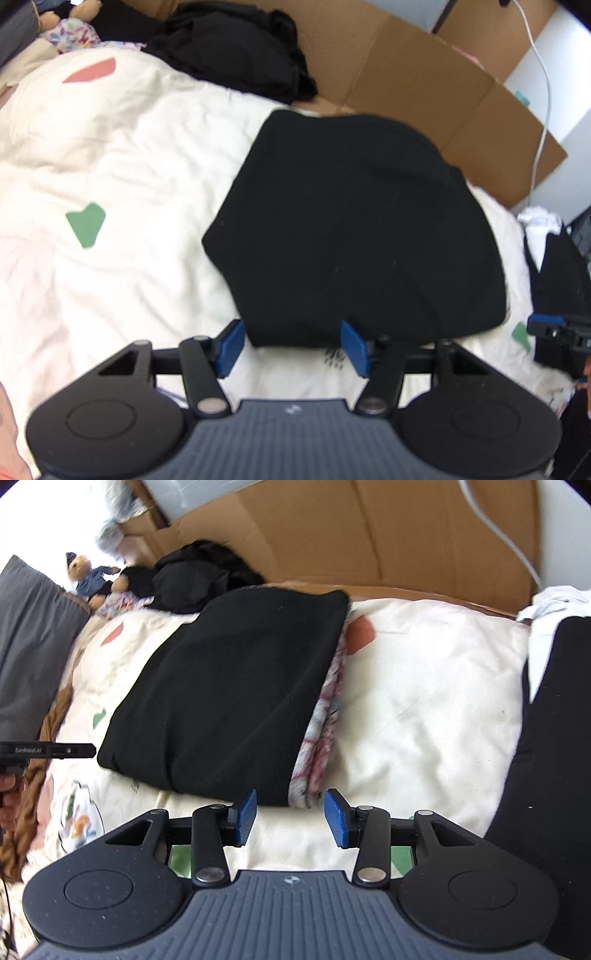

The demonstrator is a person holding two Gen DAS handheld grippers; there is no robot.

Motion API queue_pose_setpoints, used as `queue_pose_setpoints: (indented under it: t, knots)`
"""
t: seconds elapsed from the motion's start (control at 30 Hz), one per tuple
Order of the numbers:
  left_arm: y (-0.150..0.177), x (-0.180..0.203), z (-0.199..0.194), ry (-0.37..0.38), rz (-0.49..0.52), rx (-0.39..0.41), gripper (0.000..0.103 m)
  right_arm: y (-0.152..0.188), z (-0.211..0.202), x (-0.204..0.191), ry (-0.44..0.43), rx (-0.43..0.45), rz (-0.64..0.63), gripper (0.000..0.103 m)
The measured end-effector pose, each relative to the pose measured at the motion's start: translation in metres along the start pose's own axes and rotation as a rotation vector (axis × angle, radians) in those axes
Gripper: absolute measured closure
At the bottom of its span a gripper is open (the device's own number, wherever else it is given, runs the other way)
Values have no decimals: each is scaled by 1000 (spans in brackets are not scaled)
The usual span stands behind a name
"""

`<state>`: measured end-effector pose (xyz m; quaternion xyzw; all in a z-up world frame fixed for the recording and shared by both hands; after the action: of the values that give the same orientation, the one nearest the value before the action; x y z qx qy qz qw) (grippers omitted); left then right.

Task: Fold clothes
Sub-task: 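Open both grippers and withdraw them from the folded shorts, then pinch the folded edge of the black shorts with both grippers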

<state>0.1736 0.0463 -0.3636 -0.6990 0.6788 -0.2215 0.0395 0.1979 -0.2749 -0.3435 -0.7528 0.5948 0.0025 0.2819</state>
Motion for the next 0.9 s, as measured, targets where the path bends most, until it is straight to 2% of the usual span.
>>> queue_pose_setpoints:
  t: [0.17, 0.3, 0.4, 0.53, 0.6, 0.67, 0.7, 0.73, 0.77, 0.9]
  knots:
    - [4, 4, 15, 26, 72, -6, 43, 9, 15, -5, 27, -42, -21, 58]
    - [-2, 6, 22, 5, 165, 1, 43, 13, 28, -7, 50, -66, -53, 58]
    - [-3, 3, 26, 5, 161, -7, 48, 11, 34, -7, 73, -73, -74, 58]
    - [-1, 2, 33, 45, 163, -15, 55, 7, 41, -6, 92, -77, -88, 59]
    - [-2, 4, 34, 69, 178, -11, 60, 5, 43, -6, 94, -79, -97, 63]
    - [-3, 4, 34, 81, 187, -12, 69, 4, 45, -6, 99, -77, -108, 73]
    - [-4, 4, 35, 90, 190, -12, 81, 3, 45, -5, 103, -75, -113, 75]
    - [-5, 3, 34, 94, 196, -12, 95, 2, 46, -5, 108, -73, -118, 82]
    - [-6, 2, 34, 98, 201, -11, 95, 2, 47, -5, 110, -73, -122, 90]
    - [-12, -4, 30, 95, 212, 3, 100, 0, 43, -3, 121, -59, -149, 98]
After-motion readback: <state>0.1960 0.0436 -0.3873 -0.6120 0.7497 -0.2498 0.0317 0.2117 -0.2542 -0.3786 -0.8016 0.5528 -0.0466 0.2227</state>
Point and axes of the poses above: each gripper's, at about its wrist camera, not at the fingertips, and z roughly the way its jaws point, x to its right, y to its underside, the point moved 10 cm from there along z, roughly the way its jaws point, and after that the axes turned 6 degrees about -x, right-handed, at the moved point
